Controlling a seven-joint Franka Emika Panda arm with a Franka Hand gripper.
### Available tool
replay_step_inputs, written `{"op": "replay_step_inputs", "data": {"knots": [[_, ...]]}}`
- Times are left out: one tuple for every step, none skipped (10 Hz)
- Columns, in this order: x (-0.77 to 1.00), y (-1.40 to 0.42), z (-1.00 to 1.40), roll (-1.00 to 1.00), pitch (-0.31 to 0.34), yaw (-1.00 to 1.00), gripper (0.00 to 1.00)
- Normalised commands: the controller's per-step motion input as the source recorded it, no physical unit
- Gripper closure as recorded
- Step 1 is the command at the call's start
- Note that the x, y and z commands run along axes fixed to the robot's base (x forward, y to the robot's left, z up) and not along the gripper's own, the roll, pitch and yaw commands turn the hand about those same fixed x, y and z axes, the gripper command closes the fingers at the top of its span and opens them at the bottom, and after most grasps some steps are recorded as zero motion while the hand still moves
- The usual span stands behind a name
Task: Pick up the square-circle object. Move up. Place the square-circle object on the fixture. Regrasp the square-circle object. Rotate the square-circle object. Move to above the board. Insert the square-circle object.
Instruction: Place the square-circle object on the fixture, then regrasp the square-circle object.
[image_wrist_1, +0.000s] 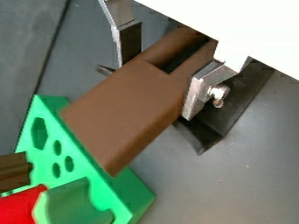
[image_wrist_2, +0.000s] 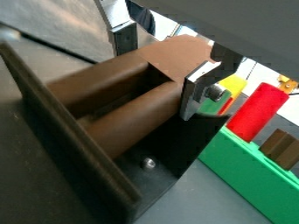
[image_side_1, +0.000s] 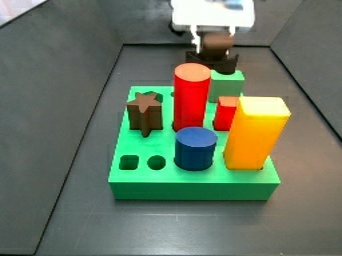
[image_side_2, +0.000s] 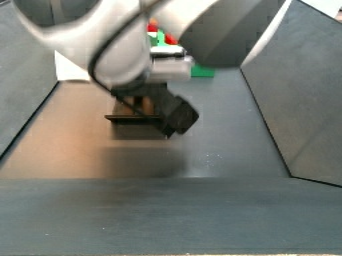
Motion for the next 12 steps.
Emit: {"op": "replay_step_inputs", "data": {"knots": [[0.09,0.07,-0.35,-0.15,-0.041,-0.11,1.0],[0.07,0.1,-0.3,-0.1,-0.066,-0.1,1.0],[0.07,0.1,-0.3,-0.1,-0.068,-0.09,1.0],[0.07,0.1,-0.3,-0.1,-0.067,-0.07,1.0],[0.06,0.1,-0.3,-0.1,-0.067,-0.06,1.0],[0.0,-0.5,-0.17,0.0,0.0,0.0,1.0],[0.0,0.0,0.0,0.0,0.0,0.0,0.0],[0.0,0.0,1.0,0.03,0.047,-0.05,0.0],[-0.01,0.0,1.0,0.04,0.049,-0.04,0.0],[-0.02,0.0,1.0,0.05,0.045,-0.04,0.0],[-0.02,0.0,1.0,0.05,0.042,-0.04,0.0],[-0.03,0.0,1.0,0.05,0.039,-0.03,0.0]]}}
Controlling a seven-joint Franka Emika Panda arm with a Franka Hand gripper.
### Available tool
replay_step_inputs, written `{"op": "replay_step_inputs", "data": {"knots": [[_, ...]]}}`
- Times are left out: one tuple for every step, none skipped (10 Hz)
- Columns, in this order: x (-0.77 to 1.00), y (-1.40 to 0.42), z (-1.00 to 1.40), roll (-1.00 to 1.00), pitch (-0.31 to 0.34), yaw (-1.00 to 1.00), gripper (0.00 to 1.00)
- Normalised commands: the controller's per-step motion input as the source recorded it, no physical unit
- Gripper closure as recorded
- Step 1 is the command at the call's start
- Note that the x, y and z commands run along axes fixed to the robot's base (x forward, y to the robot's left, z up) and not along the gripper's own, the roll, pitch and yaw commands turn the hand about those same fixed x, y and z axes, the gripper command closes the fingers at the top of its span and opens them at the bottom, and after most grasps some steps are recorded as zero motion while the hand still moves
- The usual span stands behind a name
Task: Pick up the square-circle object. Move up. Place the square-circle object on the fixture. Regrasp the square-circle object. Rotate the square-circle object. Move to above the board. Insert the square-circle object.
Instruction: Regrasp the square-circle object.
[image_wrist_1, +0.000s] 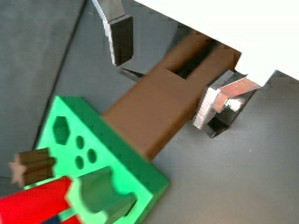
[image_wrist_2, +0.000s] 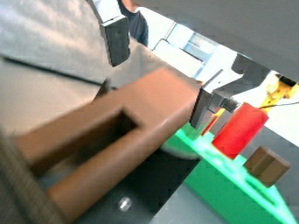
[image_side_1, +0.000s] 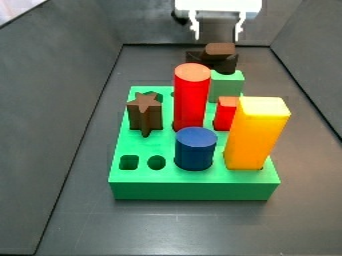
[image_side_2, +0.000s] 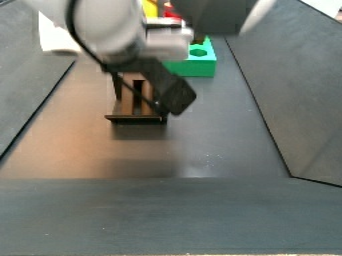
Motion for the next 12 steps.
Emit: {"op": "replay_step_inputs", "data": {"knots": [[-0.03,0.01,0.91,0.05,0.036,-0.03,0.0],[-0.03,0.01,0.66,0.04,0.042,-0.03,0.0],[-0.03,0.01,0.47,0.05,0.045,-0.03,0.0],[-0.02,0.01,0.2,0.05,0.046,-0.03,0.0],[-1.0,0.0,0.0,-0.01,-0.009,-0.01,0.0],[-1.0,0.0,-0.02,-0.03,-0.047,-0.02,0.0],[-1.0,0.0,0.01,-0.02,-0.075,-0.03,0.0],[-1.0,0.0,0.01,-0.01,-0.089,-0.02,0.0],[-1.0,0.0,0.0,0.0,-0.104,-0.01,0.0],[-1.0,-0.01,0.01,0.01,-0.124,0.01,0.0],[-1.0,-0.01,0.01,0.02,-0.139,0.03,0.0],[-1.0,-0.01,0.01,0.04,-0.152,0.04,0.0]]}}
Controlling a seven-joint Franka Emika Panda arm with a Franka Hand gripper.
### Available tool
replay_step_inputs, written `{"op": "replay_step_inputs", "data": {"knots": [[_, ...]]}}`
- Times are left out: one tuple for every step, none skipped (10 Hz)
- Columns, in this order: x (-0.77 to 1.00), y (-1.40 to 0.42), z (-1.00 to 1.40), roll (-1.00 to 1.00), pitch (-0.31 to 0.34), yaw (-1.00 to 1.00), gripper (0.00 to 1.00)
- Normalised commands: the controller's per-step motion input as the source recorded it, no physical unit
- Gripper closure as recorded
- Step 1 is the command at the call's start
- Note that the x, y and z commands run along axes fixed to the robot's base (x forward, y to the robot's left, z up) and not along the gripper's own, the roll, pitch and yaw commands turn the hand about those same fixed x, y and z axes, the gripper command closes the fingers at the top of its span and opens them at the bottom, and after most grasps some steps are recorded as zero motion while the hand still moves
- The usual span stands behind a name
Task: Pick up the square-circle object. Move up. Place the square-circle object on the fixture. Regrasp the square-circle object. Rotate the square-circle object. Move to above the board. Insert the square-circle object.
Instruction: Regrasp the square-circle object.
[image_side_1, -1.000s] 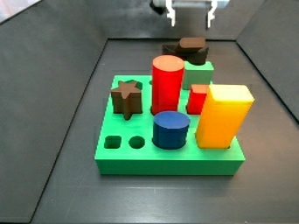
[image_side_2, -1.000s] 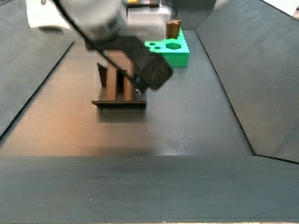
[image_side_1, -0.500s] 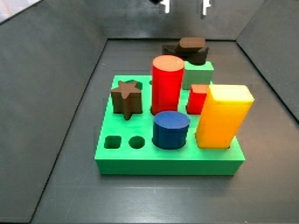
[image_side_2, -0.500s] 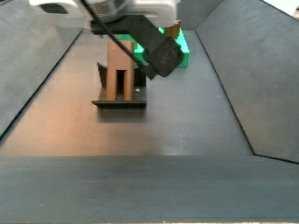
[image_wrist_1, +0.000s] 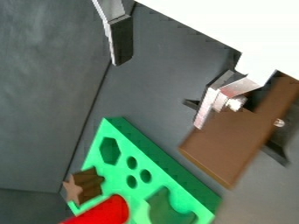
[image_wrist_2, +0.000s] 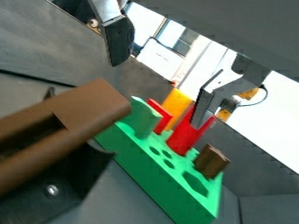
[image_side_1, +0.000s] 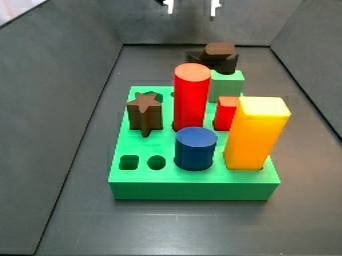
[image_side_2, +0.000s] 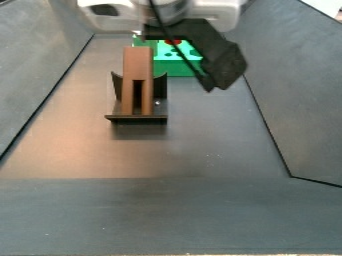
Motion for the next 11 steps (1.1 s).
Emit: {"op": "replay_step_inputs", "data": {"knots": [[-0.86,-0.02,0.01,0.04,-0.16,0.06,0.0],[-0.72,-0.02,0.01,0.05,-0.161,0.07,0.0],[-0.47,-1.0,-0.65,0.82,-0.008,-1.0,0.0],[-0.3,-1.0,-0.63,0.83,-0.016,-1.0,0.0],[-0.13,-1.0,-0.47,0.82,-0.045,-1.0,0.0],[-0.07,-0.92,-0.35,0.81,-0.062,-1.0,0.0],[-0.05,-0.61,-0.2,0.8,-0.1,-1.0,0.0],[-0.05,-0.38,-0.11,0.8,-0.128,-1.0,0.0],[-0.04,-0.09,-0.03,0.79,-0.166,-1.0,0.0],[-0.04,-0.02,-0.01,0.78,-0.183,-1.0,0.0],[-0.02,-0.04,-0.01,0.77,-0.228,-1.0,0.0]]}}
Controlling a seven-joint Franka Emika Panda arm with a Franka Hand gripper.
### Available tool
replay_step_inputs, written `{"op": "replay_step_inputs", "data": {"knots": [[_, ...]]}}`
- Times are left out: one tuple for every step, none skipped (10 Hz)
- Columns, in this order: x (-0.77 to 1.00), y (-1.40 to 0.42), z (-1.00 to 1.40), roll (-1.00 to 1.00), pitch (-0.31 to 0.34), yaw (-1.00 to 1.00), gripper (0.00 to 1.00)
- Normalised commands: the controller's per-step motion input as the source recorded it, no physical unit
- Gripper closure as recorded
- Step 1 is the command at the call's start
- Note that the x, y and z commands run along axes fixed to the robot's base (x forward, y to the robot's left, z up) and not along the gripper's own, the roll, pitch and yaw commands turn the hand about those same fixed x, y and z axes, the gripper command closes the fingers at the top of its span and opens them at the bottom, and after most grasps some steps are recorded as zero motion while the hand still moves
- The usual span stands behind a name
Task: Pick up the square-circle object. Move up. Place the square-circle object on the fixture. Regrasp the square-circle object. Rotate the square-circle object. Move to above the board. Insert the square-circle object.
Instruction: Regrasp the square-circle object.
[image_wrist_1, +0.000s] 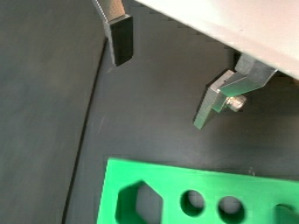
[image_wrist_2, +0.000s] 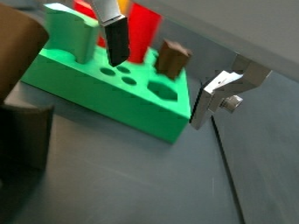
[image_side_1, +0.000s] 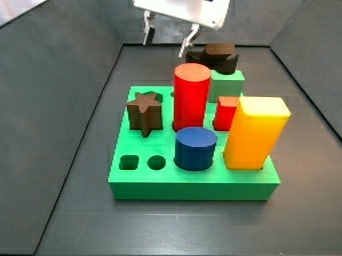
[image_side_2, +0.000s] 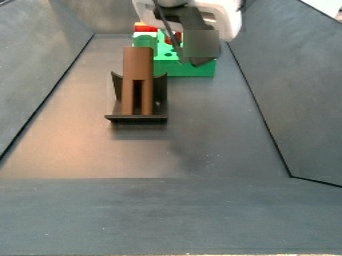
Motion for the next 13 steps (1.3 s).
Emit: {"op": "replay_step_inputs", "data": {"knots": [[-0.03,-0.03,-0.01,0.76,-0.245,-1.0,0.0],[-0.04,-0.02,0.0,0.75,-0.271,-1.0,0.0],[-0.05,-0.02,0.01,0.74,-0.303,-1.0,0.0],[-0.05,-0.02,0.01,0.72,-0.332,-1.0,0.0],[-0.05,-0.01,0.0,0.72,-0.343,-1.0,0.0],[-0.04,-0.01,0.0,0.7,-0.355,-1.0,0.0],[-0.04,-0.01,0.0,0.68,-0.356,-1.0,0.0],[-0.04,-0.01,0.0,0.66,-0.349,-1.0,0.0],[-0.04,-0.01,0.0,0.65,-0.341,-1.0,0.0],[-0.04,0.0,0.0,0.63,-0.311,-1.0,0.0],[-0.04,0.0,-0.01,0.61,-0.271,-1.0,0.0],[-0.03,-0.01,-0.01,0.58,-0.184,-0.98,0.0],[-0.04,0.0,-0.01,0.48,-0.105,-0.83,0.0]]}}
